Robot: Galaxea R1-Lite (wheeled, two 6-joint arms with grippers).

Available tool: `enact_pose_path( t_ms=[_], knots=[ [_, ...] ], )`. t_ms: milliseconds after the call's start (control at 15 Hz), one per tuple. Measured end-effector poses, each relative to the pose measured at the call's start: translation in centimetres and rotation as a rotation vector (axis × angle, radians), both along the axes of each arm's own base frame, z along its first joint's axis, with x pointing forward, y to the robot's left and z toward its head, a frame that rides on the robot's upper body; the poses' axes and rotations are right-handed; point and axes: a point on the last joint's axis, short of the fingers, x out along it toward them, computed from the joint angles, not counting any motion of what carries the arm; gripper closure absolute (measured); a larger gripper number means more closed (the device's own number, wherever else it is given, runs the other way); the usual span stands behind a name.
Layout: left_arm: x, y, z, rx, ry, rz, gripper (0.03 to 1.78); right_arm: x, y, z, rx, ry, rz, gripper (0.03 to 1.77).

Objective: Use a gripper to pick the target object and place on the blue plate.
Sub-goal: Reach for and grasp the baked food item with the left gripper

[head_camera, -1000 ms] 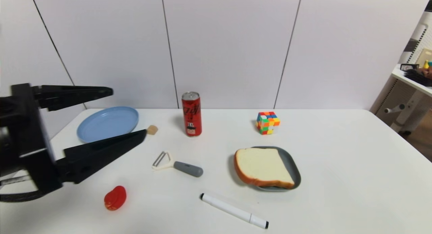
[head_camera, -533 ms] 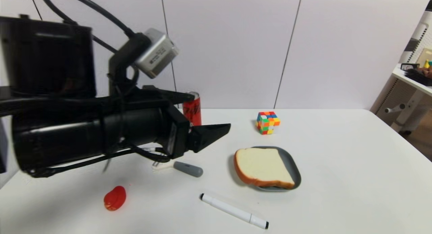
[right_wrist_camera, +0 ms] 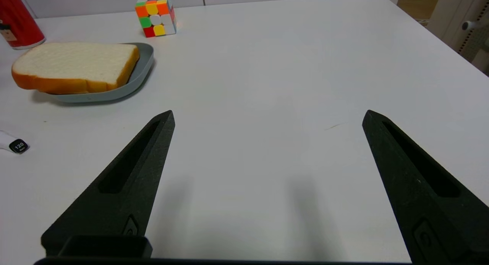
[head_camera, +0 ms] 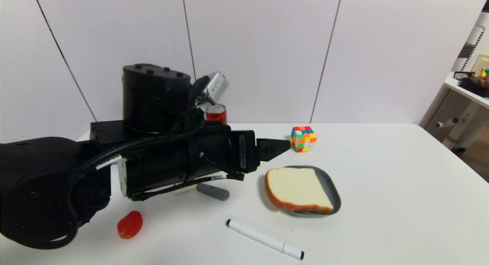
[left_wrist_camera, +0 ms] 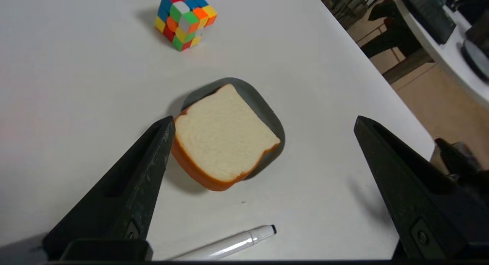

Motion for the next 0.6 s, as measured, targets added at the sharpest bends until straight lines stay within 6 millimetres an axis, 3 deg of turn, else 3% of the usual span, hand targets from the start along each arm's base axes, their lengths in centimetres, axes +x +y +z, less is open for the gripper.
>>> enact_pose_path(
  t_ms=[133,600],
  knots=[
    [0.6,0.0,-1.4,-0.026,0.101,0.035,0.12,0.0,0.0,0.0,0.0,0.0,0.0,0.1],
    [2.6,0.4,-6.2,-0.044,0.155,0.098,0.12,0.0,0.0,0.0,0.0,0.0,0.0,0.1]
  ],
)
